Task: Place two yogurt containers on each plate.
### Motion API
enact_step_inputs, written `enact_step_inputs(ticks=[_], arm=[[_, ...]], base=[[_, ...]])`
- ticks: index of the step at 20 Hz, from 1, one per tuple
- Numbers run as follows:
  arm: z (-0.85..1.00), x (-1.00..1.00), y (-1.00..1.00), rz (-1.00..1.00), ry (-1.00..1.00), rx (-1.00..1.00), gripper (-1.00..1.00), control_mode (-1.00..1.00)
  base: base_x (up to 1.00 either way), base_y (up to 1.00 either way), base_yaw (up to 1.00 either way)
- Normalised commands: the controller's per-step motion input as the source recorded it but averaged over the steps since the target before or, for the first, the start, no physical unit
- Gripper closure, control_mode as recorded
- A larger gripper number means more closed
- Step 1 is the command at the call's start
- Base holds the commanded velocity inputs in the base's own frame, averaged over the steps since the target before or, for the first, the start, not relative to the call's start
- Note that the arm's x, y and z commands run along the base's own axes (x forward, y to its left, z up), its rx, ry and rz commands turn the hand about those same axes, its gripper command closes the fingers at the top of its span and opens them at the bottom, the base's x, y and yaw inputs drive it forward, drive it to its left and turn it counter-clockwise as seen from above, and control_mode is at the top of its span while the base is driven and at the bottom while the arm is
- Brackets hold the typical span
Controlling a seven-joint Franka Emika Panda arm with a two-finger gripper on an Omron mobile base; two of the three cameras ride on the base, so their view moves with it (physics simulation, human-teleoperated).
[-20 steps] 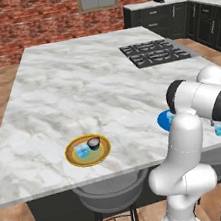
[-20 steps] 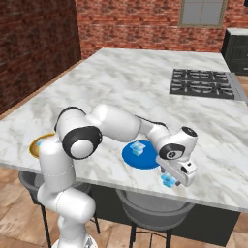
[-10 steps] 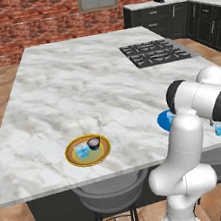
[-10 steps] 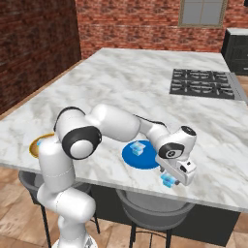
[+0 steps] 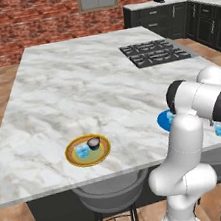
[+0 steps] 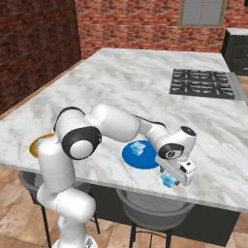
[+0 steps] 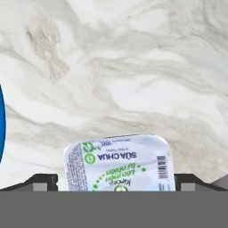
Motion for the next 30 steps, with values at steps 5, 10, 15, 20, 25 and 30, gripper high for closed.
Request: enact_step_inputs(ticks=[5,10,15,20,25,30], arm=[[-0.15,0.00,0.00,0.00,0.00,0.00,-1.00,-1.00],[-0.20,0.00,0.00,0.00,0.00,0.00,-1.00,-1.00],[-0.04,0.00,0.00,0.00,0.00,0.00,1.00,-1.00],[0.03,0.00,0.01,0.00,0.00,0.00,1.00,-1.00],[0.25,0.28,0.42,-0.02,0.05,0.00,1.00,-1.00],[0.41,0.51,0.63,-0.07,0.00,0.00,1.00,-1.00]], base=[[0.00,0.00,0.00],[0.00,0.00,0.00],[0.00,0.00,0.00],[0.00,0.00,0.00],[0.00,0.00,0.00],[0.00,0.00,0.00]])
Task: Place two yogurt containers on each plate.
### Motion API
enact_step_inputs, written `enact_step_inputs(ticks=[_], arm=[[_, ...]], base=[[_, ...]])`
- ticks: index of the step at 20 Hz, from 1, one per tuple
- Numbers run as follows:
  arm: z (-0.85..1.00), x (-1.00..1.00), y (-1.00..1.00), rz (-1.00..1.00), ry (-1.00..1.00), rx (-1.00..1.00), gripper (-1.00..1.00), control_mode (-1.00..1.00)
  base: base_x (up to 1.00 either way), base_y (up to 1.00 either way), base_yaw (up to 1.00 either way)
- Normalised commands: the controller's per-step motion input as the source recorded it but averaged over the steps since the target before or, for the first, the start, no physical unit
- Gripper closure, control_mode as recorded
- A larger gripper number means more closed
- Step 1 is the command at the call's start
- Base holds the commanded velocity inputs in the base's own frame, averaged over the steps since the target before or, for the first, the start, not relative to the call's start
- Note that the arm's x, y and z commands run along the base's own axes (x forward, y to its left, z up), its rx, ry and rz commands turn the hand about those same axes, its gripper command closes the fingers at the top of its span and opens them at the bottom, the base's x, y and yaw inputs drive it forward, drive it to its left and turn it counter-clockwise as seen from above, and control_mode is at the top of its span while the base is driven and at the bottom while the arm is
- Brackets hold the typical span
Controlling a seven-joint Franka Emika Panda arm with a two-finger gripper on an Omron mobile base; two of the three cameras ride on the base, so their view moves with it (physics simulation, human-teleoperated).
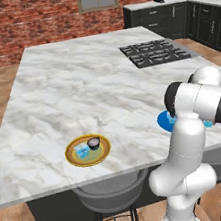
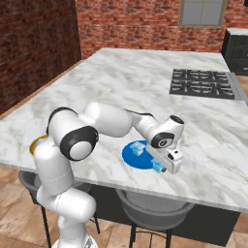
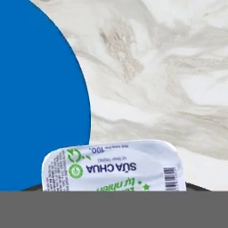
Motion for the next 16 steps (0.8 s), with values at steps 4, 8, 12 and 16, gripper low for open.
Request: enact_step_inputs(ticks=[4,8,12,16], arm=[[0.23,0.68,0.33,-0.03,0.00,0.00,1.00,-1.00],[0.00,0.75,0.08,0.00,0.00,0.00,1.00,-1.00],[-0.13,0.55,0.02,0.00,0.00,0.00,1.00,-1.00],[-0.19,0.35,-0.09,0.00,0.00,0.00,1.00,-1.00]], base=[[0.00,0.00,0.00],[0.00,0.00,0.00],[0.00,0.00,0.00],[0.00,0.00,0.00]])
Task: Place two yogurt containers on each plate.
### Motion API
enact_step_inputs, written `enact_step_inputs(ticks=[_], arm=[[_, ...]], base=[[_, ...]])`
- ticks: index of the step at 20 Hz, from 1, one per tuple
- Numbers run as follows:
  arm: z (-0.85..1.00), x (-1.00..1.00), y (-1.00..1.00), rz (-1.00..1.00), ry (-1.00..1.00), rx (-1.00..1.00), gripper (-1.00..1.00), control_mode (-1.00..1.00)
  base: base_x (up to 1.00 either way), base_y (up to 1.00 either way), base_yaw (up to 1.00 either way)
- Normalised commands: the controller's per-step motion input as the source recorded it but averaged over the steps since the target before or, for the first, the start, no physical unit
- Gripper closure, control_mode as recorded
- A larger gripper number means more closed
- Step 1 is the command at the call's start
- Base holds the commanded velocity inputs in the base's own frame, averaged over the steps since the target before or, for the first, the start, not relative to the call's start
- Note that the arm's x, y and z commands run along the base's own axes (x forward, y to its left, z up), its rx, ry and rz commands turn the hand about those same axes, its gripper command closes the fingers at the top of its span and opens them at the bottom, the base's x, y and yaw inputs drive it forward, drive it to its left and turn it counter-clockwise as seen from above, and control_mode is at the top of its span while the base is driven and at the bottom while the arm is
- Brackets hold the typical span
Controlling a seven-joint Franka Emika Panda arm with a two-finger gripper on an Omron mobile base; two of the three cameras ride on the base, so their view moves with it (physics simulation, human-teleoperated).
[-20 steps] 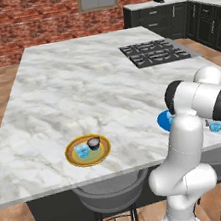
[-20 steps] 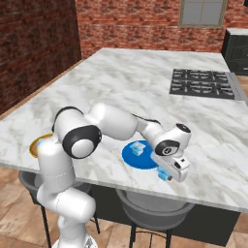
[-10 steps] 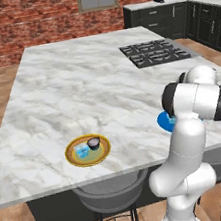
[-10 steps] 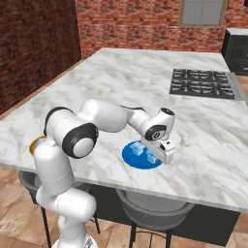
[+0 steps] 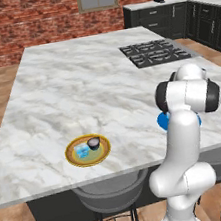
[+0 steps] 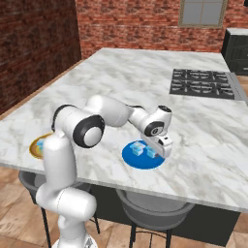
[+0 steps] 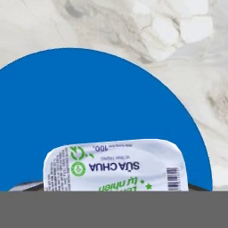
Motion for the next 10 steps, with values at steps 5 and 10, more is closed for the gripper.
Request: enact_step_inputs(ticks=[5,10], arm=[[-0.18,0.18,-0.02,0.00,0.00,0.00,1.00,-1.00],[-0.11,0.00,-0.02,0.00,0.00,0.00,1.00,-1.00]], base=[[0.00,0.00,0.00],[0.00,0.00,0.00]])
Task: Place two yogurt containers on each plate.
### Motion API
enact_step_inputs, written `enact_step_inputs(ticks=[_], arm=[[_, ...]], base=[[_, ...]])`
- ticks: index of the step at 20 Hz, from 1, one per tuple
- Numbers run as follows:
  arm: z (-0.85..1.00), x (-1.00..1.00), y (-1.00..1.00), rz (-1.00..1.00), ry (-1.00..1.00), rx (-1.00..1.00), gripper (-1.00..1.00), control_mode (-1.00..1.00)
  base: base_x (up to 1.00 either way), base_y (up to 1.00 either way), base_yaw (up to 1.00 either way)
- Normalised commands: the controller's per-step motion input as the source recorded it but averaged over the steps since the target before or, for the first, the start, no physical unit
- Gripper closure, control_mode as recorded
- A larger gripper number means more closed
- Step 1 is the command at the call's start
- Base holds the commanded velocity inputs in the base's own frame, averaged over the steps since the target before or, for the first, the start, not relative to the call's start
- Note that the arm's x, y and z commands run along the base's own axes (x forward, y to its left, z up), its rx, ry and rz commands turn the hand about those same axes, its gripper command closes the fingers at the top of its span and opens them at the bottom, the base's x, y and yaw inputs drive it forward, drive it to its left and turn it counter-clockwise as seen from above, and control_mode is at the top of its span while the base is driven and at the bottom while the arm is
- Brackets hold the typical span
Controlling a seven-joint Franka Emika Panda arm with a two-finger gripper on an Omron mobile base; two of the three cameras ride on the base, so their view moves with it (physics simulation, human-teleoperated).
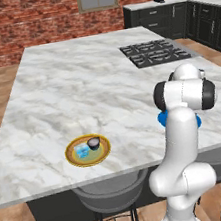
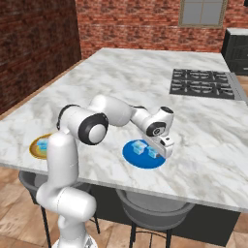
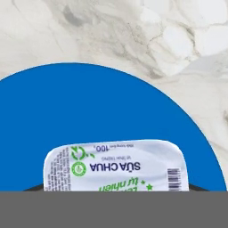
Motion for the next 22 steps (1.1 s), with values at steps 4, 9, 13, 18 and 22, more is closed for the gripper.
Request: enact_step_inputs(ticks=[4,9,13,18,22], arm=[[-0.07,-0.01,0.00,0.00,0.00,0.00,1.00,-1.00],[0.00,0.00,0.00,0.00,0.00,0.00,-1.00,-1.00],[0.06,-0.05,0.00,0.00,0.00,0.00,-1.00,-1.00],[0.04,-0.17,0.00,0.00,0.00,0.00,-1.00,-1.00],[0.02,-0.27,0.00,0.00,0.00,0.00,-1.00,-1.00]], base=[[0.00,0.00,0.00],[0.00,0.00,0.00],[0.00,0.00,0.00],[0.00,0.00,0.00],[0.00,0.00,0.00]])
